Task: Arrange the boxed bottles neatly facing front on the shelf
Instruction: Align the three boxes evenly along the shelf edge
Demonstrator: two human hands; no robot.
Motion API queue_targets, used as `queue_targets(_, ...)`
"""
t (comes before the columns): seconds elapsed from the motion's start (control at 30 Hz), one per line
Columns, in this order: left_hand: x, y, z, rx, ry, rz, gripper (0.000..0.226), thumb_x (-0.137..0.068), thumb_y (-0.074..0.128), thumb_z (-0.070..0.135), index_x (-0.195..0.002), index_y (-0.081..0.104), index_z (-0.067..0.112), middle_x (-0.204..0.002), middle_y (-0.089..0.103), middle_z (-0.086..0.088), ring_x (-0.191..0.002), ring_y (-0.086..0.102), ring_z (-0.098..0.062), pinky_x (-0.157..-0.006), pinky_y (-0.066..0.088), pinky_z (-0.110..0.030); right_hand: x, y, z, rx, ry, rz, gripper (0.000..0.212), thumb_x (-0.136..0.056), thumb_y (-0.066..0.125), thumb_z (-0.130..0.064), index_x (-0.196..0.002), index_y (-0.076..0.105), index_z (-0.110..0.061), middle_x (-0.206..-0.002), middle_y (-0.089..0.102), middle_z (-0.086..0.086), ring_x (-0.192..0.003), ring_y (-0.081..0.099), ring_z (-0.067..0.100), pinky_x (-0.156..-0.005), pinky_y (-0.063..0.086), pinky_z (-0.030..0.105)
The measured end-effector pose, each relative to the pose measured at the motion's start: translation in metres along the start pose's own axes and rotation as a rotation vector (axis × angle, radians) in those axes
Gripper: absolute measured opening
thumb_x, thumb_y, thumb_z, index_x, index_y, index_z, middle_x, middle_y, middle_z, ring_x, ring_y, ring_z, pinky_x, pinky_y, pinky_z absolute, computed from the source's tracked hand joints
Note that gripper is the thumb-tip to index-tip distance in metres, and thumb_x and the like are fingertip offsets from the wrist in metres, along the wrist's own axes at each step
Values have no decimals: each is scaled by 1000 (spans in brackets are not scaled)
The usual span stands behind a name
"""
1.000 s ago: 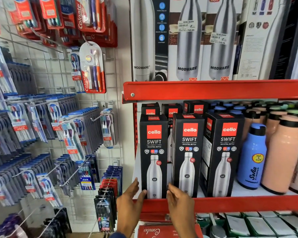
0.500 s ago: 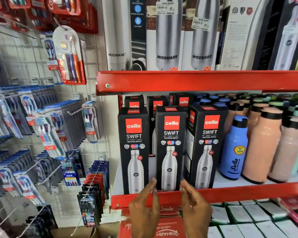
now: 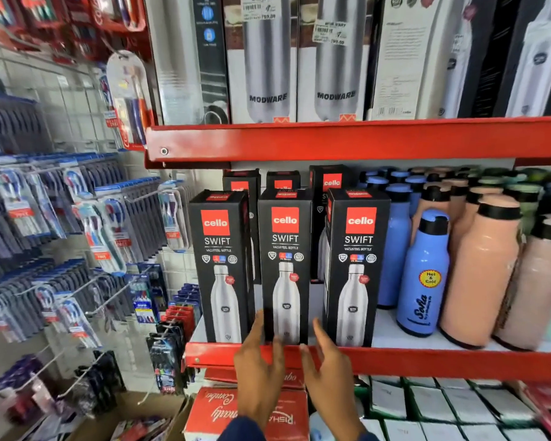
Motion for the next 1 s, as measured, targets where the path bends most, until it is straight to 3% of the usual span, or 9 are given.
queue_targets(0.07,-1,4,-6,3,-33,-24,55,-91,63,25,-143,46,21,-130,66,-1,-89,72,-35,-81,60,-37,-1,1,-2,8,2,-23,56,-91,60,-29,-142,41,-16,-99,74,5,-66,60,-13,-58,40,-1)
queue_targets(0.17,-7,9,-13,21,-83,-60,59,-91,63,24,-145,41,14,-136,62,-6,-118,64,-22,-99,52,-30,-4,0,-3,-1,3,-37,54,-90,59,-29,-140,43,-15,-89,75,11,-59,57,-9,-56,37,-3)
queue_targets(0.33,-13,14,-23,26,-148,-107,59,-92,62,25,-145,40,10,-134,63,-10,-121,62,-18,-102,49,-27,-9,4,-2,39,14,-52,51,-91,60,-22,-139,45,-15,-104,75,7,-80,63,-12,-65,37,-6)
queue_targets(0.43,-13,17,-26,23,-147,-139,54,-94,60,25,-144,43,11,-131,66,-8,-118,63,-16,-98,46,-20,-8,8,2,20,27,-59,51,-91,59,-20,-140,44,-18,-97,75,13,-93,68,19,-70,50,7)
queue_targets(0.53,-15,16,-27,22,-139,-137,51,-94,60,25,-142,46,13,-128,67,-5,-113,63,-9,-95,46,-18,-9,11,5,35,40,-57,51,-92,59,-18,-140,43,-18,-96,73,20,-91,68,29,-76,56,29)
queue_targets(0.7,-18,14,-34,67,-136,-130,43,-96,59,23,-138,52,15,-132,65,1,-110,56,4,-93,44,-11,-8,10,7,2,64,-46,50,-92,58,-14,-140,44,-16,-107,72,5,-98,68,23,-71,44,-1)
queue_targets(0.87,-21,14,-42,84,-159,-112,38,-95,61,20,-132,59,14,-129,66,1,-106,56,13,-84,34,10,-6,8,2,11,68,-49,51,-92,58,-13,-140,43,-16,-110,71,5,-80,68,6,-65,43,-2)
queue_targets(0.93,-21,15,-45,109,-160,-110,36,-95,61,17,-130,60,13,-125,69,-1,-89,53,30,-76,35,11,-6,9,3,20,68,-57,51,-92,58,-12,-141,42,-14,-117,69,6,-90,68,5,-69,40,-5)
queue_targets(1.0,-21,15,-46,134,-146,-101,34,-94,61,16,-128,62,11,-121,70,-2,-81,48,38,-71,35,12,-7,10,3,19,63,-66,52,-92,57,-12,-141,41,-15,-131,61,2,-107,61,0,-86,38,-1)
Point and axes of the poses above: each hand's wrist, its own x-axis away from the middle knuckle, its own y-axis out of the palm, z = x × y, the point moved 9 cm from there along -x, towards the middle knuckle
